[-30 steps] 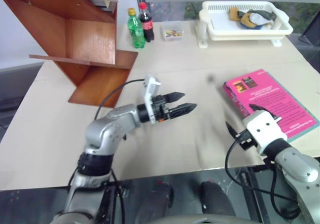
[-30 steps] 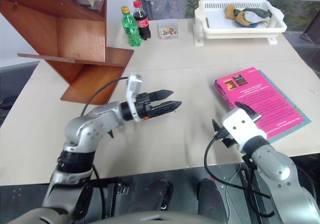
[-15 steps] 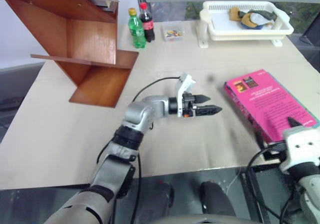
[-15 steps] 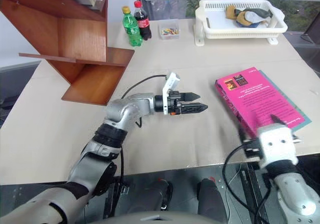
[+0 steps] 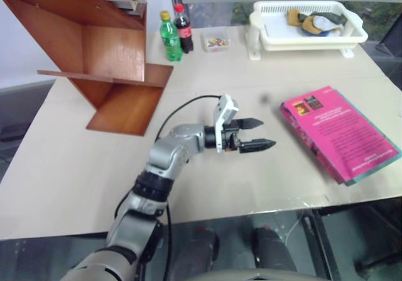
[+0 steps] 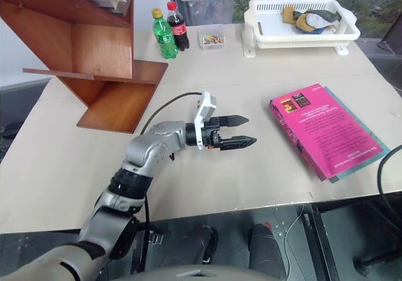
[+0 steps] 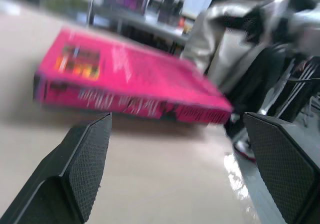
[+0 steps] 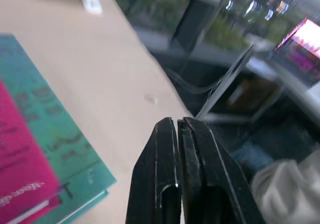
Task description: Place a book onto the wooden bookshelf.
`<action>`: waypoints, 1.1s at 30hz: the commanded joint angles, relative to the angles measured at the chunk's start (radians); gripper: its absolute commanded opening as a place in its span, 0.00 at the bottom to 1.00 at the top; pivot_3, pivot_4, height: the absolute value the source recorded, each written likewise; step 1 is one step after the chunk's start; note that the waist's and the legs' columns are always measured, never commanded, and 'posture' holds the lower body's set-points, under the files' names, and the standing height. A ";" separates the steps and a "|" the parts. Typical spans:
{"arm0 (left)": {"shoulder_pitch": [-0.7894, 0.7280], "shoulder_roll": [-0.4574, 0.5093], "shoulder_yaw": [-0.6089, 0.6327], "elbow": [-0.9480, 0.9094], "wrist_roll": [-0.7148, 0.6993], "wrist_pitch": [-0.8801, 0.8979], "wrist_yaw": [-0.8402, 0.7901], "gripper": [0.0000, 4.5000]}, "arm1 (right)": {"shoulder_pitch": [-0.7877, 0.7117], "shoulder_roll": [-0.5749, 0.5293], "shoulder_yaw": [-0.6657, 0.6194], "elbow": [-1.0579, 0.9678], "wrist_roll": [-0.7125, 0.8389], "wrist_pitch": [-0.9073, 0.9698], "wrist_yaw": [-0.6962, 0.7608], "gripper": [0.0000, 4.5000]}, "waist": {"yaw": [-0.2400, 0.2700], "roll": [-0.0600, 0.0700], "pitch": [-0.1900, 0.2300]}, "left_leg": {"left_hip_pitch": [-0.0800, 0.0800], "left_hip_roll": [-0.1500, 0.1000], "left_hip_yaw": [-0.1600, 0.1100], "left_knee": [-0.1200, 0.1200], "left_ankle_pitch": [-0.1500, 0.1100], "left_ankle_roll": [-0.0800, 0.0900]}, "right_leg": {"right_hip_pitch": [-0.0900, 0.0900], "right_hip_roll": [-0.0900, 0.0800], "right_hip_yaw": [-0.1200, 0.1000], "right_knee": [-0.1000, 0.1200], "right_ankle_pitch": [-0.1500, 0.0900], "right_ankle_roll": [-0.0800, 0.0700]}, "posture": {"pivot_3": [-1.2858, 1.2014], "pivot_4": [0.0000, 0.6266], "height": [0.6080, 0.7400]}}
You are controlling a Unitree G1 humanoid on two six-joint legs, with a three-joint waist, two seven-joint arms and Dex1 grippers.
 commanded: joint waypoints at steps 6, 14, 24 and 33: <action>0.083 0.087 0.036 -0.190 -0.030 -0.108 -0.096 1.00 | -0.137 -0.143 0.065 0.458 0.024 -0.110 0.157 0.02 | -0.003 0.002 -0.001 | 0.001 0.001 0.002 0.000 -0.001 0.001 | 0.000 0.001 0.002 0.000 0.000 0.000 | 0.52 0.24 1.00; 0.125 0.158 0.066 -0.272 -0.098 -0.069 -0.127 1.00 | -0.118 -0.150 0.098 0.493 0.161 -0.067 0.375 0.02 | -0.005 0.003 -0.002 | 0.001 0.001 0.003 0.000 -0.001 0.002 | 0.000 0.000 0.002 0.000 0.000 0.000 | 0.52 0.24 1.00; 0.124 0.166 0.071 -0.260 -0.104 -0.068 -0.122 1.00 | -0.154 -0.100 0.220 0.505 0.161 -0.141 0.377 0.02 | -0.004 0.003 -0.002 | 0.001 0.001 0.003 0.001 -0.001 0.002 | 0.000 0.001 0.002 0.000 0.001 0.001 | 0.52 0.24 1.00; 0.127 0.176 0.077 -0.259 -0.093 -0.078 -0.112 1.00 | -0.243 -0.106 0.184 0.609 0.127 -0.225 0.250 0.02 | -0.003 0.003 -0.002 | 0.001 0.001 0.002 0.001 -0.001 0.002 | 0.000 0.001 0.002 0.000 0.001 0.001 | 0.52 0.24 1.00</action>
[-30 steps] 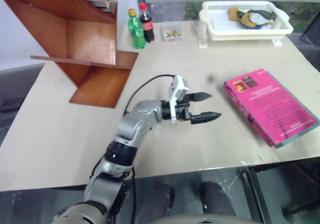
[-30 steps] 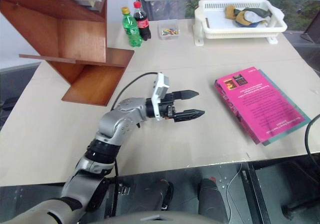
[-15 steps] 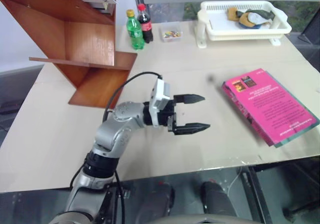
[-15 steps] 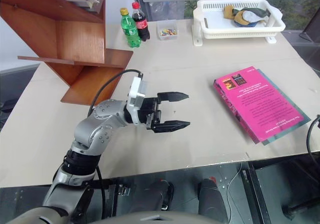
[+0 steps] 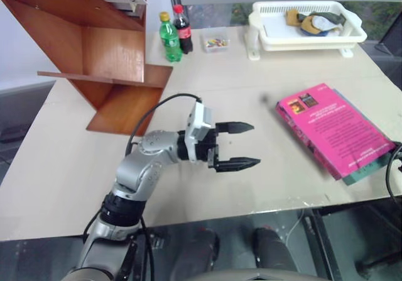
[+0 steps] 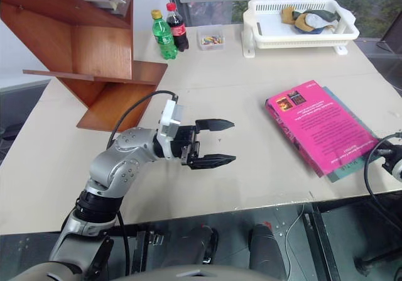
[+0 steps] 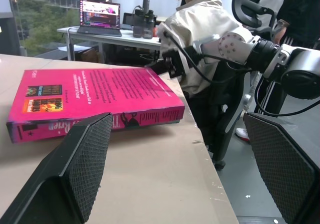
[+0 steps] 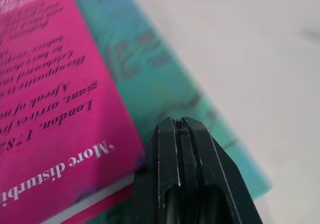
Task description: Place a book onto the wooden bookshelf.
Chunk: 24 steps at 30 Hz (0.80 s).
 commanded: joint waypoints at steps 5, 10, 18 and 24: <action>-0.007 0.001 0.022 -0.026 -0.002 -0.028 0.020 1.00 | -0.094 -0.051 0.042 0.225 -0.134 -0.167 -0.110 0.02 | -0.002 0.000 0.000 | 0.000 0.000 0.001 0.000 0.000 0.000 | 0.000 0.000 0.000 0.000 0.000 0.000 | 0.52 0.24 1.00; 0.004 0.012 0.030 -0.038 0.003 -0.036 0.034 1.00 | -0.148 -0.076 0.125 0.359 -0.178 -0.231 -0.045 0.02 | -0.009 0.001 0.000 | 0.000 0.000 0.001 0.000 0.000 0.000 | 0.000 0.001 0.000 0.000 0.000 0.000 | 0.52 0.24 1.00; 0.030 0.022 0.029 -0.064 -0.003 -0.034 0.055 1.00 | -0.092 -0.051 0.132 0.237 -0.079 -0.145 0.080 0.02 | -0.022 0.001 0.000 | 0.000 0.000 0.001 0.000 0.000 0.000 | 0.000 0.000 0.001 0.000 0.000 0.000 | 0.52 0.24 1.00; 0.030 0.031 0.030 -0.052 -0.005 -0.034 0.053 1.00 | -0.071 -0.012 0.153 0.140 -0.046 -0.099 0.090 0.02 | -0.027 0.001 0.000 | 0.000 0.000 0.001 0.000 0.000 0.000 | 0.000 0.001 0.001 0.000 0.000 0.000 | 0.52 0.24 1.00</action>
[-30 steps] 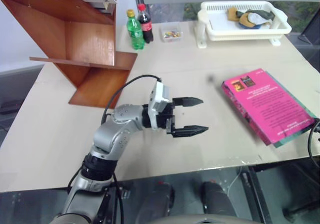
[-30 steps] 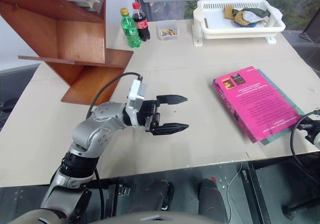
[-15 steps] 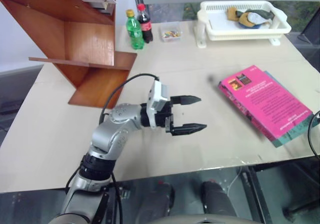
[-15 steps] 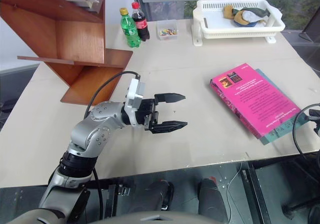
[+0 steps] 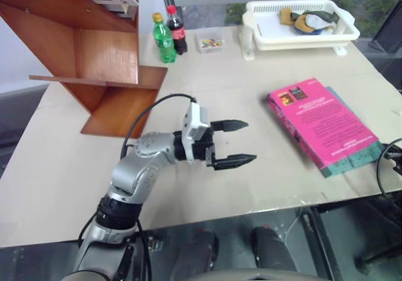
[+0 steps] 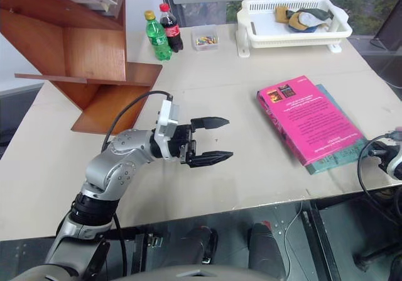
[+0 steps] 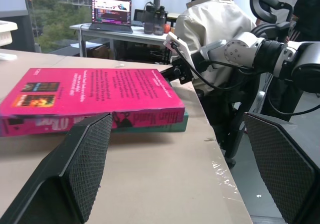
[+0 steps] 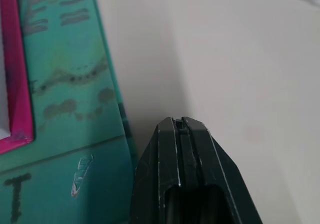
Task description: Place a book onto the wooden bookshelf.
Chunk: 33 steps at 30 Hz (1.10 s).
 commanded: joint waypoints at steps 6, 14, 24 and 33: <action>0.002 0.015 0.026 -0.029 -0.010 -0.012 -0.002 1.00 | 0.021 0.057 0.038 -0.144 0.052 0.043 0.013 0.02 | 0.003 0.000 0.000 | 0.000 0.000 0.000 0.000 0.000 0.000 | 0.000 0.000 0.000 0.000 0.000 0.000 | 0.52 0.24 1.00; -0.001 0.021 0.034 0.002 -0.002 0.037 0.056 1.00 | 0.075 0.104 0.020 -0.241 0.074 0.052 -0.039 0.02 | 0.004 0.000 0.000 | 0.000 0.000 0.000 0.000 0.000 0.000 | 0.000 0.000 0.000 0.000 0.000 0.000 | 0.52 0.24 1.00; -0.083 -0.134 0.044 0.197 -0.043 0.250 0.232 1.00 | 0.495 0.174 -0.228 -0.779 0.158 0.040 -0.088 0.69 | 0.033 0.002 -0.001 | -0.003 -0.001 -0.003 0.000 0.000 0.000 | -0.001 -0.001 -0.002 0.000 0.000 0.000 | 0.52 0.24 1.00; -0.285 -0.310 0.133 0.494 -0.122 0.480 0.331 1.00 | 0.797 0.221 -0.291 -1.330 0.280 0.043 -0.126 0.89 | 0.022 0.001 -0.001 | -0.001 0.000 -0.002 0.001 0.000 0.000 | 0.000 0.000 -0.002 0.000 0.001 0.003 | 0.52 0.24 1.00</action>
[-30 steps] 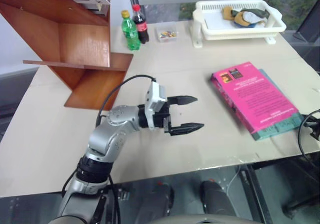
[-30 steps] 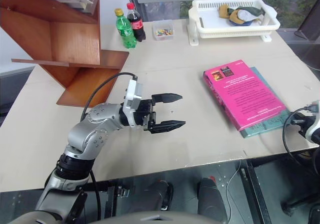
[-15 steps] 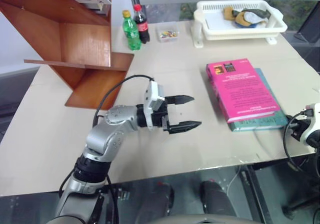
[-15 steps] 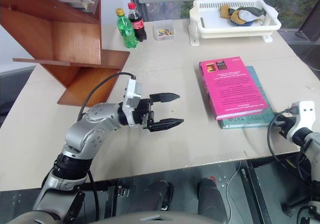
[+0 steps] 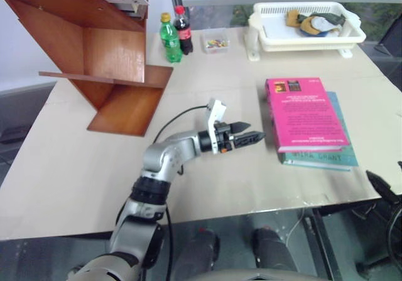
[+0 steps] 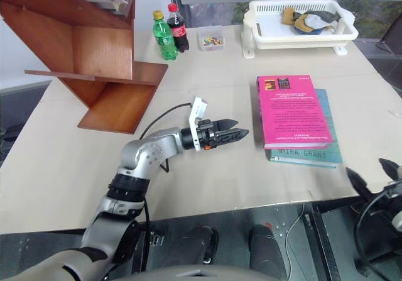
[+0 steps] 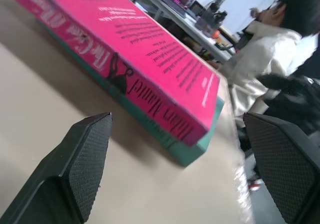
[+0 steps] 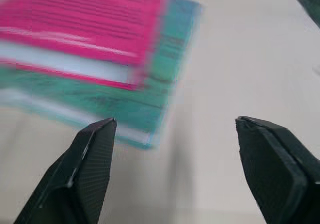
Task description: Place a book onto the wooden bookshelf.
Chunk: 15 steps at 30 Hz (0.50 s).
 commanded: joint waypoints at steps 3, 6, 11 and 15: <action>-0.171 -0.101 0.110 0.253 -0.050 0.124 0.087 1.00 | 0.018 -0.097 0.126 -0.239 0.103 -0.071 -0.163 0.95 | 0.003 -0.001 0.001 | 0.001 0.000 0.000 0.001 0.000 0.000 | 0.001 0.000 0.000 0.000 0.000 0.001 | 0.52 0.24 1.00; -0.241 -0.133 0.152 0.370 -0.046 0.138 0.109 1.00 | 0.024 -0.190 0.264 -0.239 0.064 -0.157 -0.271 0.95 | 0.006 -0.005 0.002 | 0.002 -0.001 0.000 0.002 0.000 0.000 | 0.004 -0.001 -0.001 -0.001 0.001 0.002 | 0.52 0.24 1.00; -0.319 -0.160 0.175 0.505 -0.018 0.127 0.101 1.00 | 0.013 -0.300 0.489 -0.239 0.008 -0.269 -0.505 0.95 | 0.007 -0.007 0.003 | 0.001 -0.001 -0.001 0.002 0.000 0.000 | 0.003 -0.001 -0.001 -0.002 0.001 0.002 | 0.52 0.24 1.00; -0.362 -0.197 0.179 0.594 0.005 0.092 0.087 1.00 | 0.005 -0.363 0.622 -0.239 -0.035 -0.320 -0.642 0.95 | 0.010 -0.008 0.004 | -0.001 -0.002 -0.001 0.002 0.000 0.000 | 0.001 -0.001 -0.001 -0.002 0.001 0.002 | 0.52 0.24 1.00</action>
